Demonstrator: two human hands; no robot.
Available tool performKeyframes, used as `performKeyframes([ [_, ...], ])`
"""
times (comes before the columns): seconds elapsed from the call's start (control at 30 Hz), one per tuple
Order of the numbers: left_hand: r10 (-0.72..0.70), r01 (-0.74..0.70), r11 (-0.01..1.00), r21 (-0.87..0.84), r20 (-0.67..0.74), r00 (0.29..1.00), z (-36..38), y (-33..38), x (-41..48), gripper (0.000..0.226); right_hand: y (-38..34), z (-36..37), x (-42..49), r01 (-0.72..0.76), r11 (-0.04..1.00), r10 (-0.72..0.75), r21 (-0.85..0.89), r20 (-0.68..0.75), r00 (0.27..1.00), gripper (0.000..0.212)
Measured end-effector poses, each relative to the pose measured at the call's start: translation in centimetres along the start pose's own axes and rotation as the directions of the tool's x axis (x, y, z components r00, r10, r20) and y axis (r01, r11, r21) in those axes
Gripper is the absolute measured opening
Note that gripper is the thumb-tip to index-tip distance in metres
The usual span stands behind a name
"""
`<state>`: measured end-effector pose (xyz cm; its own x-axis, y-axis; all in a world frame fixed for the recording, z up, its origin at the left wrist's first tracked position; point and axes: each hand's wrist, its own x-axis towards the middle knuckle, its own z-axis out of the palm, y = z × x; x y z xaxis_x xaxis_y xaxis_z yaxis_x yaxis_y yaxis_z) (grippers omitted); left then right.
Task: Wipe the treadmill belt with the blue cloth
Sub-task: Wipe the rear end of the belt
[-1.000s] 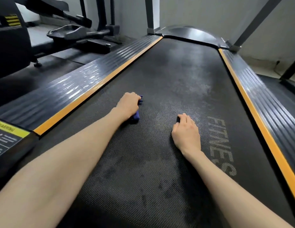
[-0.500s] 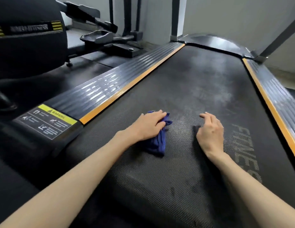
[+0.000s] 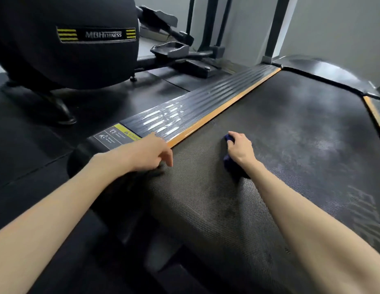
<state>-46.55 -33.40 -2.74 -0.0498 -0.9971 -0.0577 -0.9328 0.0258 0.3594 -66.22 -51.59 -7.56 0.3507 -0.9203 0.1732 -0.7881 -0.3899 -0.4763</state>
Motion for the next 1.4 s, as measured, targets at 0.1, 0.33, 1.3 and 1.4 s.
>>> performKeyframes([
  [0.1, 0.11, -0.114, 0.99, 0.085, 0.047, 0.993, 0.2, -1.1, -2.2, 0.044, -4.5, 2.1, -3.9, 0.409, 0.912, -0.407, 0.025, 0.171, 0.897, 0.044],
  [0.33, 0.152, -0.151, 0.988, 0.038, -0.003, 0.988, 1.0, -1.4, -3.5, 0.043, -4.0, 1.1, -5.0, 0.728, 0.676, -0.727, 0.111, 0.262, 0.635, 0.046],
  [1.3, -0.002, 0.014, 0.994, 0.106, -0.112, 0.994, 2.0, 1.2, -2.0, 0.035, 0.3, -1.8, -15.4, -0.069, 0.987, 0.059, -0.147, -0.07, 0.996, 0.072],
  [1.4, 0.065, -0.06, 0.996, 0.061, -0.081, 0.995, 2.5, 1.0, -2.5, 0.043, 0.8, -2.8, -15.4, -0.318, 0.947, 0.306, -0.047, -0.169, 0.937, 0.057],
])
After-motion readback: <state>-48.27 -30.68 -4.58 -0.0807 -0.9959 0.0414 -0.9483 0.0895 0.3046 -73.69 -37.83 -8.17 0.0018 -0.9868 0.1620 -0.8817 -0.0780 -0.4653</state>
